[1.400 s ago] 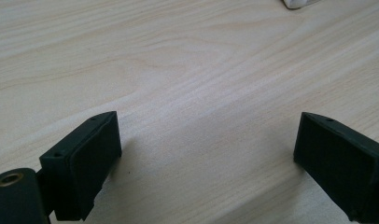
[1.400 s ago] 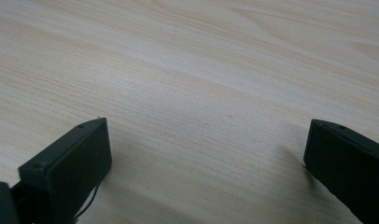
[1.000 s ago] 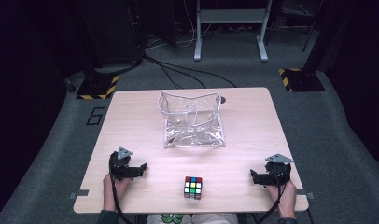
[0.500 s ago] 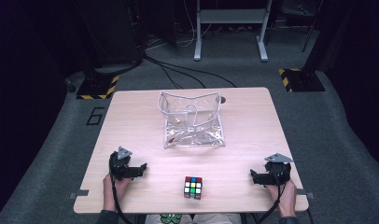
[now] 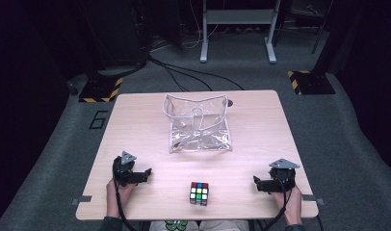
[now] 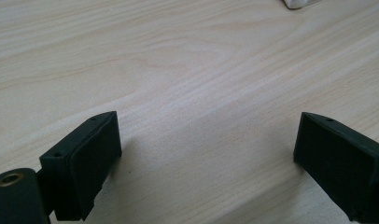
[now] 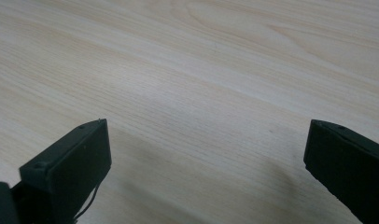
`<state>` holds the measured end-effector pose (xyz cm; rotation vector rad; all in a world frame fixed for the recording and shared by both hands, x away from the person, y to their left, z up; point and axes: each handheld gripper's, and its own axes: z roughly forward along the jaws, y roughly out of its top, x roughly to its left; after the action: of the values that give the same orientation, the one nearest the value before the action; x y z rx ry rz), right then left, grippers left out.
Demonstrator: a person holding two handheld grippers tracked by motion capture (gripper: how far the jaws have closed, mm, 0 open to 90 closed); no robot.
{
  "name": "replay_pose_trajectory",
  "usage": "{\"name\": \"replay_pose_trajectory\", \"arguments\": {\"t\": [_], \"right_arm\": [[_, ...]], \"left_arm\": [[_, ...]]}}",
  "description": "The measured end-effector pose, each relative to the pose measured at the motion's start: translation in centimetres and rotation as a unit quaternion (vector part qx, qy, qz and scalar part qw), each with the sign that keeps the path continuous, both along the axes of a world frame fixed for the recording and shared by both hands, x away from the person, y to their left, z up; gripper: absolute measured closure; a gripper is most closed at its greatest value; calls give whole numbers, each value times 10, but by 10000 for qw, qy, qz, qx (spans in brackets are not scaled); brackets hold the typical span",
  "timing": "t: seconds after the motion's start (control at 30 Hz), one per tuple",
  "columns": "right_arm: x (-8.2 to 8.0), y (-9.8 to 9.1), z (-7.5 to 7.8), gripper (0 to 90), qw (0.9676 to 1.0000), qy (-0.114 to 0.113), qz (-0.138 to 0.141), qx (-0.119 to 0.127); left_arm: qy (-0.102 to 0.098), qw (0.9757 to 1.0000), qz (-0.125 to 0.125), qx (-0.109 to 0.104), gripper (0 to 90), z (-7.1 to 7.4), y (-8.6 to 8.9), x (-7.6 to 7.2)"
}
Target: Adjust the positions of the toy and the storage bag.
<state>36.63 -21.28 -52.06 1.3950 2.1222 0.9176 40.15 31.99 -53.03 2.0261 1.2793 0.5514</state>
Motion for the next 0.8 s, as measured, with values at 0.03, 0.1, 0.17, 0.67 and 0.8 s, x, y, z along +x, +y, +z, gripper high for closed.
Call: {"name": "replay_pose_trajectory", "arguments": {"t": [0.03,0.1,0.17,0.67,0.8], "right_arm": [[-1,2,1,0,10000,-10,-1,20],[-2,5,4,0,10000,-17,52,46],[-3,7,7,0,9999,-54,115,40],[-9,35,24,0,9985,-180,526,-13],[-10,42,28,0,9978,-189,634,3]], "left_arm": [[0,10000,1,-1,71,0,0,0],[1,10000,-1,2,71,0,0,0],[1,10000,-1,0,71,0,0,0],[1,10000,-1,1,71,0,0,0],[0,10000,0,-2,71,0,0,0]]}}
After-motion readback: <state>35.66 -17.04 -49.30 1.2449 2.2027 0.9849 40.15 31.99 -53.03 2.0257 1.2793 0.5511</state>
